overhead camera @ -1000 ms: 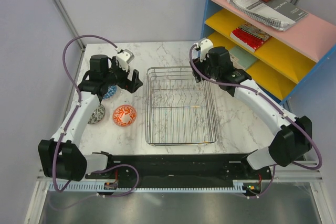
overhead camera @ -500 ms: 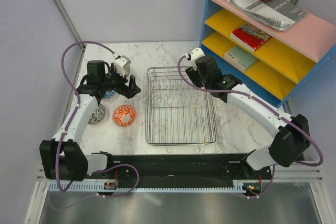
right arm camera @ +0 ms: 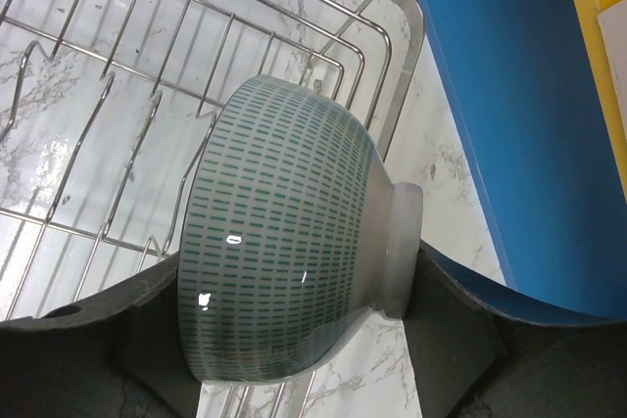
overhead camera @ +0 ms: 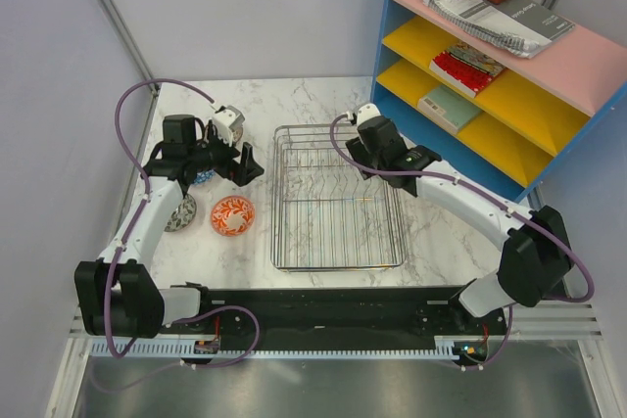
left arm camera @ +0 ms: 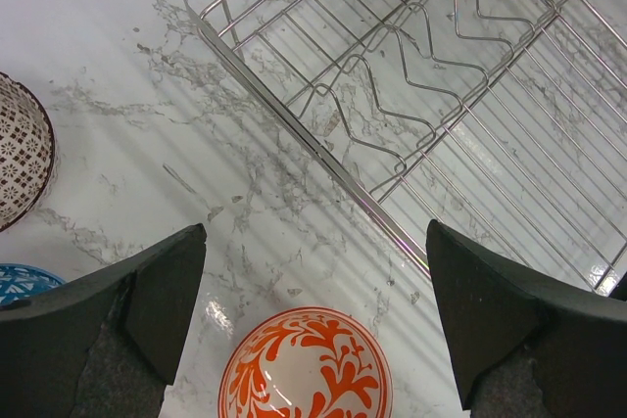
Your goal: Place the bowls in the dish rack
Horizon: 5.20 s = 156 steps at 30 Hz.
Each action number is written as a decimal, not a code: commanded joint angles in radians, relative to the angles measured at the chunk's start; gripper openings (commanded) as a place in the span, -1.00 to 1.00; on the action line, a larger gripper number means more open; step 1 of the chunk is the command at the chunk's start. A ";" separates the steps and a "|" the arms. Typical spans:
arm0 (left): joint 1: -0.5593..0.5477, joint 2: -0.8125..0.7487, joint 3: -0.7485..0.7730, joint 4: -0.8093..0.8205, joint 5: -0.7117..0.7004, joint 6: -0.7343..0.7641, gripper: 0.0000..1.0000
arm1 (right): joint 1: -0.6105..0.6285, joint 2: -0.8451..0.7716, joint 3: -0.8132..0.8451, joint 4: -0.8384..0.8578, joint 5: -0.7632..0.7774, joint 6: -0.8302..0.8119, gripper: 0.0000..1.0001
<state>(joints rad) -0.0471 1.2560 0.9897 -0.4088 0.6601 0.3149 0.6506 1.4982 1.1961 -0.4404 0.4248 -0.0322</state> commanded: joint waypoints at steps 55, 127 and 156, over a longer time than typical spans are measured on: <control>0.007 -0.003 -0.022 0.047 0.050 0.053 0.99 | 0.126 0.255 0.062 0.049 0.154 0.072 0.83; 0.015 -0.081 -0.253 -0.082 -0.281 0.357 0.84 | 0.124 0.031 0.103 0.058 0.209 -0.087 0.96; 0.044 0.091 -0.276 -0.013 -0.366 0.435 0.33 | 0.124 0.037 0.108 0.051 0.203 -0.094 0.96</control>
<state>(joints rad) -0.0067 1.3350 0.7242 -0.4385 0.2890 0.6983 0.7750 1.5562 1.2800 -0.3973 0.6250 -0.1184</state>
